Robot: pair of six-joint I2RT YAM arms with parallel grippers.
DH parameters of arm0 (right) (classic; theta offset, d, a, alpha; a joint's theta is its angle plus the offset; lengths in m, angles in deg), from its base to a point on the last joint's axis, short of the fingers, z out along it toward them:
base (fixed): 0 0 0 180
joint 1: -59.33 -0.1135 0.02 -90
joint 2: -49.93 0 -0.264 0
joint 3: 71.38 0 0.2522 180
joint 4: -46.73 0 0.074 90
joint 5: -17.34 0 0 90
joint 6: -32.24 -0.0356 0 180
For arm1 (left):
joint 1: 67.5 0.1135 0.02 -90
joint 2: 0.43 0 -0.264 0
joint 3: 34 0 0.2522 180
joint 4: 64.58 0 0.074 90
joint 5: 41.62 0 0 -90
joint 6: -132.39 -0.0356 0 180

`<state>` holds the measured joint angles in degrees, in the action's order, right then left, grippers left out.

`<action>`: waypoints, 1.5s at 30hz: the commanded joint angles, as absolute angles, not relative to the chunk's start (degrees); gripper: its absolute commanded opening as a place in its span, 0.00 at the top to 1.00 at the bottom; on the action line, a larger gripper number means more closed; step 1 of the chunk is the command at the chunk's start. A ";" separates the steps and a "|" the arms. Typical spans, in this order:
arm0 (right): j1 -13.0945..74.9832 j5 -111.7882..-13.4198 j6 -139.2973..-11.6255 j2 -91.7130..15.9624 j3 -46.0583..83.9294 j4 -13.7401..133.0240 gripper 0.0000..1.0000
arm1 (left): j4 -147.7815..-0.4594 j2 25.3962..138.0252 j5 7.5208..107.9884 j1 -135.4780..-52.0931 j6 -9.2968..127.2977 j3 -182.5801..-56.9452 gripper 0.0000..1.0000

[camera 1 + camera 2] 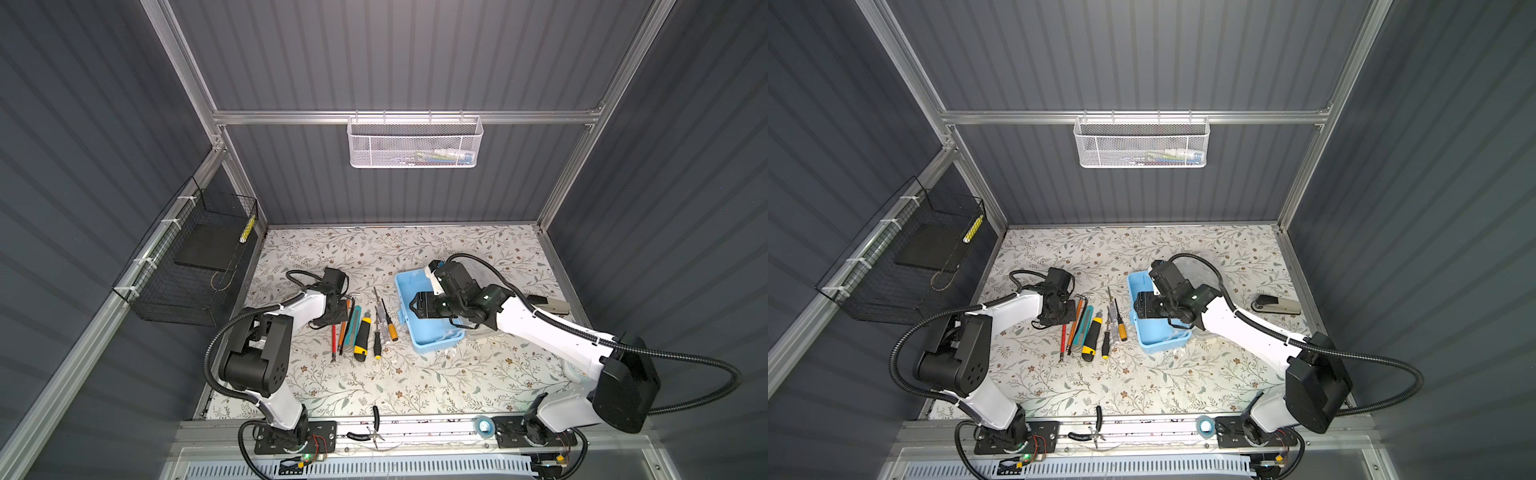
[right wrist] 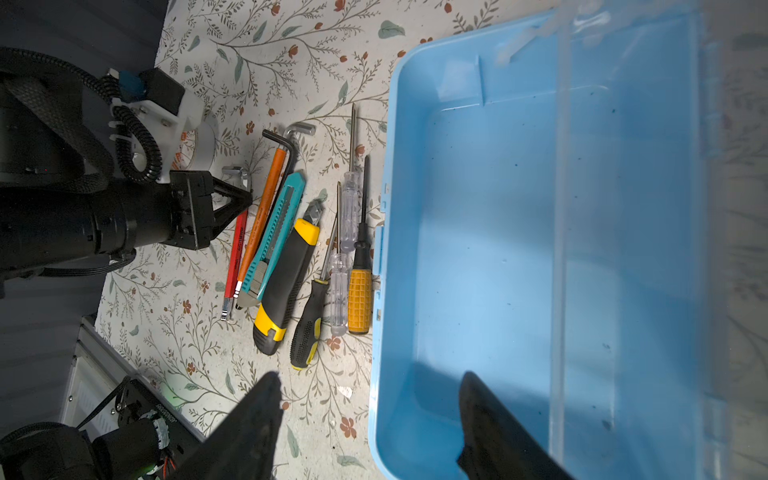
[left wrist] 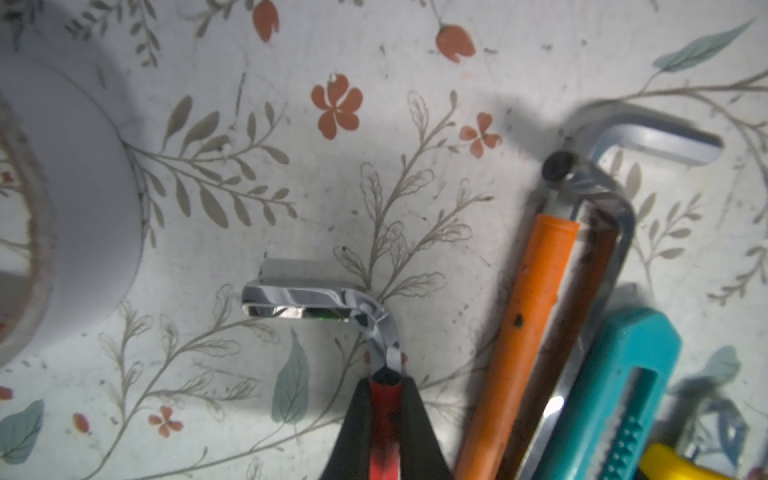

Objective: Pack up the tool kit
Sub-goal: 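Close the left gripper on the red-handled hex key, then carry the red hex key with the left gripper into the blue box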

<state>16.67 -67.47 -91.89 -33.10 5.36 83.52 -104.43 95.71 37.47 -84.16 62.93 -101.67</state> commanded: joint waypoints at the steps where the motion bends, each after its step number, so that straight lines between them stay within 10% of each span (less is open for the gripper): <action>1: 17.05 -66.81 -92.44 -34.08 4.72 81.27 0.31 | -107.50 96.05 35.48 -83.77 62.06 -102.73 0.97; 24: 23.12 -61.15 -96.14 -26.47 0.55 77.89 0.31 | -104.98 76.54 55.59 -89.87 78.00 -114.99 1.00; 33: 28.95 -62.68 -95.05 -19.69 -1.80 80.54 0.31 | -86.08 88.78 49.15 -108.74 89.73 -121.92 1.00; 45: 33.08 -64.05 -93.15 -14.58 -3.57 83.83 0.31 | -83.07 101.15 43.65 -111.68 94.50 -124.35 1.00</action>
